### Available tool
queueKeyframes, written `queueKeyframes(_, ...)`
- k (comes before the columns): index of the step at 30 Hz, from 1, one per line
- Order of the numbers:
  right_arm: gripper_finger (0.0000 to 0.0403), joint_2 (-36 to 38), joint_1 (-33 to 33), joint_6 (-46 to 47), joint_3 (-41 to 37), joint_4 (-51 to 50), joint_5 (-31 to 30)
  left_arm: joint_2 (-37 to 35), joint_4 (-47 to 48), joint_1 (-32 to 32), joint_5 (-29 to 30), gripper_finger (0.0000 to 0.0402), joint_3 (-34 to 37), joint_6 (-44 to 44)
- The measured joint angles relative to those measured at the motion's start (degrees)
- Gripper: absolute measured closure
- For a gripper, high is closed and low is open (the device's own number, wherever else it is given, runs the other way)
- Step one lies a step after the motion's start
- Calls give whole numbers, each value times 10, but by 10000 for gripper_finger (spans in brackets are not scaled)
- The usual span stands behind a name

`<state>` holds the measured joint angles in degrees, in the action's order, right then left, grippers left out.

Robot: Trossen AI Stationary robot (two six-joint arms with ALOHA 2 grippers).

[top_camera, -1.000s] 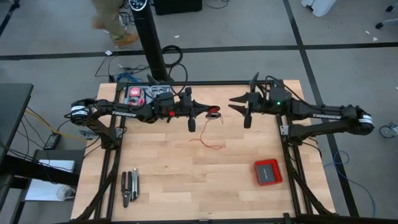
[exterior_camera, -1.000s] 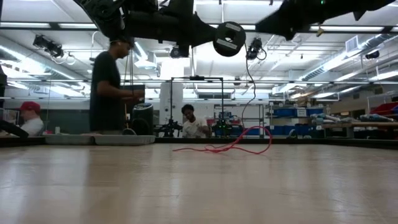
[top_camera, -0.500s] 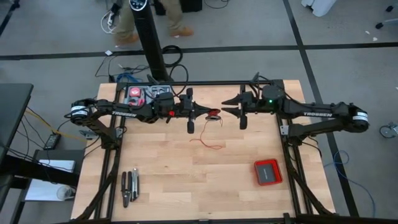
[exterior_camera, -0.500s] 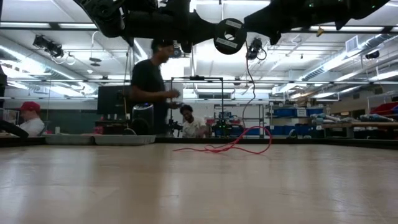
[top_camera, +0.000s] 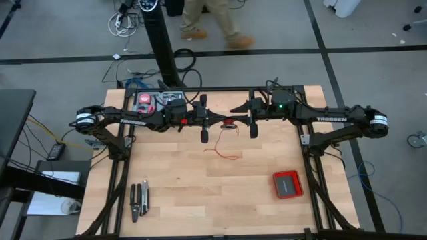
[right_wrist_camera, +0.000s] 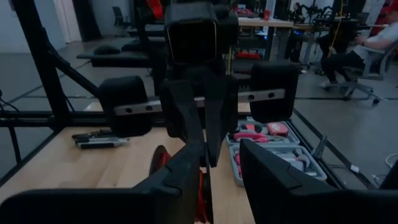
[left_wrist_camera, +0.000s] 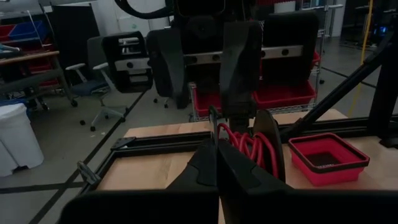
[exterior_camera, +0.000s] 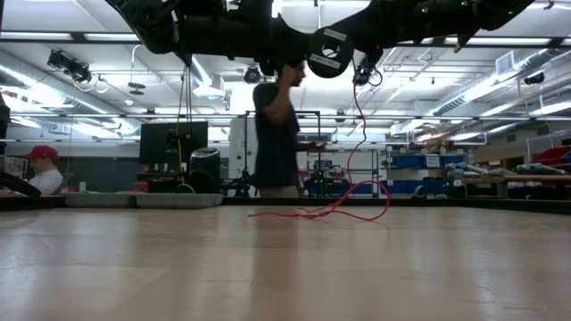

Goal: Coil cords
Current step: Coil the red wire onto the spool

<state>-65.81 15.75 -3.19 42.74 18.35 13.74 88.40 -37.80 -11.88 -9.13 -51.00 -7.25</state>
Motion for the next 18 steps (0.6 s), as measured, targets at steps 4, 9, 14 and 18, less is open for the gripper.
queueKeyframes(4,291,-21,0,-4,6,-2,0,0,0,0,0,401,0,0)
queueKeyframes(9,292,-35,0,-15,7,-4,0,0,3,0,0,401,0,3)
queueKeyframes(14,311,-35,1,-26,7,-7,-5,0,2,0,1,401,0,4)
queueKeyframes(18,356,-41,0,-41,8,-15,-14,0,5,-1,6,401,0,4)
